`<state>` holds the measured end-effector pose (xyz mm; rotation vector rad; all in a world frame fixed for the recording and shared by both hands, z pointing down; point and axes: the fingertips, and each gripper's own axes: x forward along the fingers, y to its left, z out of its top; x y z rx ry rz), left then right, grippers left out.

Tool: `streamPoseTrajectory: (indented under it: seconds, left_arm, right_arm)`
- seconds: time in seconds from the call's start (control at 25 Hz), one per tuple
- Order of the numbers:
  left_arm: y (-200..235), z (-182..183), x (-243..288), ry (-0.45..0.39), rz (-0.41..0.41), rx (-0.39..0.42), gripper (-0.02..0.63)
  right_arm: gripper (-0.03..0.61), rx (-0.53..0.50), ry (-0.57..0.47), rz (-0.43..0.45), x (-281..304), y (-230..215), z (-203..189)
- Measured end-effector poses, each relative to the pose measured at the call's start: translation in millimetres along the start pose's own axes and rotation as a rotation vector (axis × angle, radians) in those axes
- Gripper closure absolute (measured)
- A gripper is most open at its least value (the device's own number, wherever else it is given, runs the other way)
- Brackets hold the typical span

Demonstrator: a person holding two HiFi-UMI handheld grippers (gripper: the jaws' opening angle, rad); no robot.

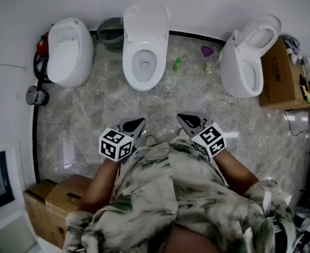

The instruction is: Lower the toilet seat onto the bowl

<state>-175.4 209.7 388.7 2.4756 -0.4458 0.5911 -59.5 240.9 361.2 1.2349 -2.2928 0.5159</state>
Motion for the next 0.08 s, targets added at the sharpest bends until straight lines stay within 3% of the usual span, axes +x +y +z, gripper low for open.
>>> streamPoseTrajectory:
  seconds: [0.08]
  left_arm:
    - [3.3, -2.1, -2.5, 0.001, -0.004, -0.002, 0.591]
  right_arm:
    - [0.557, 0.001, 0.005, 0.002, 4.8, 4.0, 0.7]
